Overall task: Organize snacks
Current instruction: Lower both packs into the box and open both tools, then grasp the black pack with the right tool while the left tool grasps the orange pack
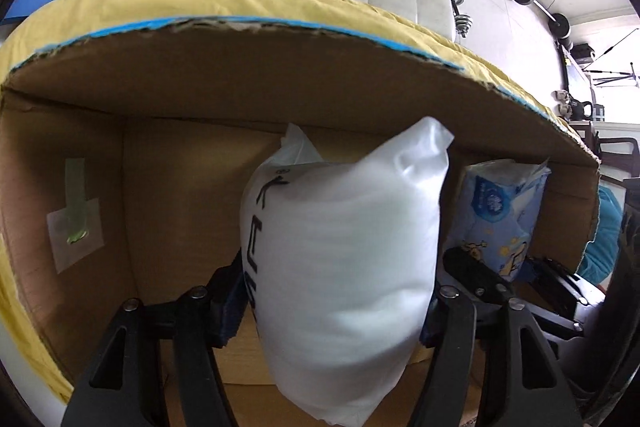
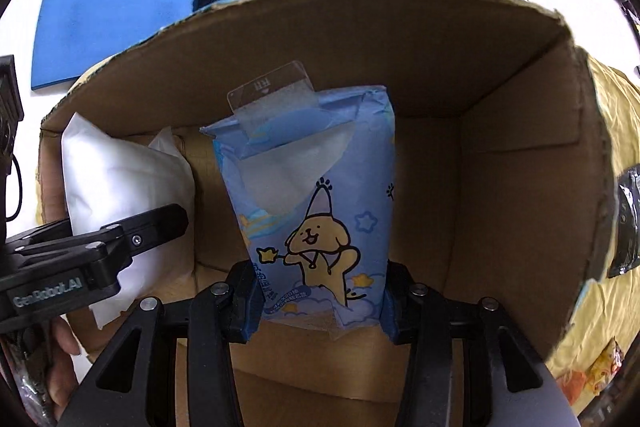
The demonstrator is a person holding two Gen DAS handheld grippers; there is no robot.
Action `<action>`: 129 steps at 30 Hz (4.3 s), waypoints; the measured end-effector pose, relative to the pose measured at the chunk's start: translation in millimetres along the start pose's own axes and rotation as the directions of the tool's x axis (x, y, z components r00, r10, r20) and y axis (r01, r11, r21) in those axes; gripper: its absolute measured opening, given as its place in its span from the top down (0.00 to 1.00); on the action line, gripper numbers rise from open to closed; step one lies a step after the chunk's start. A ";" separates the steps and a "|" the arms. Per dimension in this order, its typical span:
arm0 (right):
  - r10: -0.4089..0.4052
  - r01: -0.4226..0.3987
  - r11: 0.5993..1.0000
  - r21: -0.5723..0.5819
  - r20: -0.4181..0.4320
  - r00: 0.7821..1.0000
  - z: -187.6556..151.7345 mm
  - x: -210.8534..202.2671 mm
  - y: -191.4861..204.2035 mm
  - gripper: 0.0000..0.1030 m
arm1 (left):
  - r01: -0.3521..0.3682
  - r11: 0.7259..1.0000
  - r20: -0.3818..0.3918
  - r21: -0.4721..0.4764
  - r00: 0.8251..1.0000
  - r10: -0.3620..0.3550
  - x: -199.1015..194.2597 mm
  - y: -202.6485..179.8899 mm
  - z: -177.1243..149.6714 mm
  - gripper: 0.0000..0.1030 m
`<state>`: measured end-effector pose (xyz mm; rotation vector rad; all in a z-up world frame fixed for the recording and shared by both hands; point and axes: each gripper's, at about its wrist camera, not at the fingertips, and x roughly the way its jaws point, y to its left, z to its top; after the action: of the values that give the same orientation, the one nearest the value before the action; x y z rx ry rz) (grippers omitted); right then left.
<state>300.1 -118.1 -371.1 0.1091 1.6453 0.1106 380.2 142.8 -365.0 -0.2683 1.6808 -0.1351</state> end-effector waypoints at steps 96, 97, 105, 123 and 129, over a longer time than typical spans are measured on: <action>-0.162 0.120 0.967 0.227 0.177 0.971 -180.5 -196.8 -352.0 0.00 | -0.120 0.954 0.220 0.273 0.974 0.059 -63.3 -256.6 -157.5 0.03; -0.157 0.118 0.968 0.220 0.170 0.973 -173.6 -191.1 -356.7 0.00 | -0.136 0.955 0.203 0.265 0.976 0.083 -51.4 -261.1 -144.9 0.03; -0.068 0.062 0.981 0.182 0.030 0.997 -74.8 -93.8 -374.1 0.01 | -0.282 0.929 0.062 0.239 0.959 0.275 24.2 -279.7 -65.7 0.03; -0.145 0.145 0.978 0.150 -0.012 0.989 -111.1 -91.9 -414.6 0.54 | -0.238 0.892 0.155 0.384 0.969 0.192 14.4 -330.3 -136.7 0.03; -0.114 0.105 0.965 0.239 0.022 0.993 -197.8 -127.5 -450.1 0.55 | -0.139 0.827 0.077 0.544 0.990 0.116 27.1 -353.2 -218.2 0.03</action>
<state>110.8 -582.7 -292.1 0.2008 1.6207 -0.1725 195.8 -219.5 -276.7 0.2767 1.5411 -0.5010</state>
